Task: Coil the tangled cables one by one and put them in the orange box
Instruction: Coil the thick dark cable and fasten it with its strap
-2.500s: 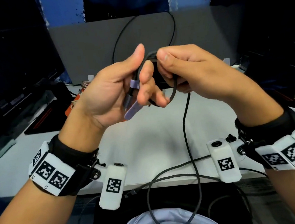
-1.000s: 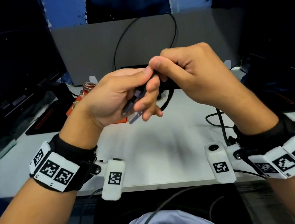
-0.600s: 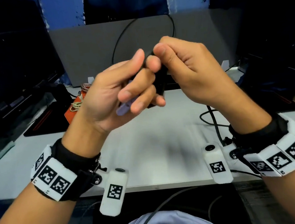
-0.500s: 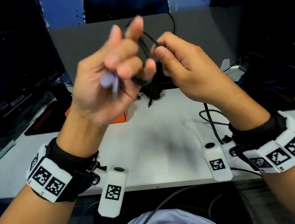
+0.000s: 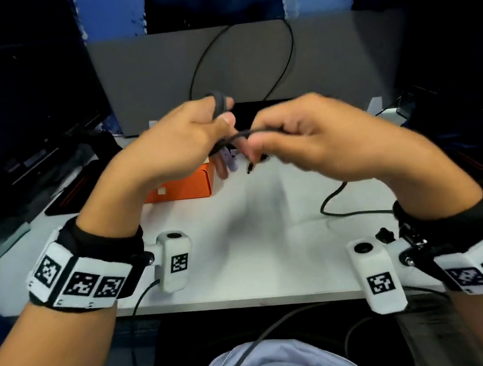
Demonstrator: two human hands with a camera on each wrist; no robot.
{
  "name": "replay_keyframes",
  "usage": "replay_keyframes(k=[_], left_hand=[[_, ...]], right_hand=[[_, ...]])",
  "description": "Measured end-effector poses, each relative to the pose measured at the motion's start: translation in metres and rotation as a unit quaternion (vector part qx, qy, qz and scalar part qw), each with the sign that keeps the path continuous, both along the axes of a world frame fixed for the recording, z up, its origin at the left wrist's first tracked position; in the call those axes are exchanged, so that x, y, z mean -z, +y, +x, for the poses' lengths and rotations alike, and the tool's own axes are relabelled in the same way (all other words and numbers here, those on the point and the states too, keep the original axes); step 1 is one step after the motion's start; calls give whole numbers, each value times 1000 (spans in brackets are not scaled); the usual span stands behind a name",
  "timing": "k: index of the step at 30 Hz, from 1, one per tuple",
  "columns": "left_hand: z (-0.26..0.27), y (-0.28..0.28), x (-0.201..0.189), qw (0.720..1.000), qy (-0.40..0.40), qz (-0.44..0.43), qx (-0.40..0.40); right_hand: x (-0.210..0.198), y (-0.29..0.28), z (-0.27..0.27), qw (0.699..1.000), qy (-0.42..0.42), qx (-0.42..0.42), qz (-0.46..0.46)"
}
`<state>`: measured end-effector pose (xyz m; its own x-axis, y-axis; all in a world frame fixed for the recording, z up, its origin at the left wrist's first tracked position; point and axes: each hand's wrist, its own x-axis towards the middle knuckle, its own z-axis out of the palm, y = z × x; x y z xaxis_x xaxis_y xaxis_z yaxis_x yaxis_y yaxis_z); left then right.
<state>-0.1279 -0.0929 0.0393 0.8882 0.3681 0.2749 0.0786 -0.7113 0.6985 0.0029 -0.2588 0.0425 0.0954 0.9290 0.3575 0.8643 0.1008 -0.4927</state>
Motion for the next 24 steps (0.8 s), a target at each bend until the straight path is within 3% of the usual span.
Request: replay_keyframes(k=[3,7,11,17,24], left_hand=[[-9,-4,-3,990,10,-93,108],[-10,-4,-1,950,-31,-219,220],[-3,-9,4,888,-72,-331,311],[9,-25,12,724,-148,-543,400],[5,-34,7,687,-129,-593,400]], right_hand=[[-4,-3,13,991,33,55,120],[-1,2,19,969,55,78,227],[5,9,17,974,66,61,210],[11,15,13,973,156,21,172],[11,14,7,959,244,-12,145]])
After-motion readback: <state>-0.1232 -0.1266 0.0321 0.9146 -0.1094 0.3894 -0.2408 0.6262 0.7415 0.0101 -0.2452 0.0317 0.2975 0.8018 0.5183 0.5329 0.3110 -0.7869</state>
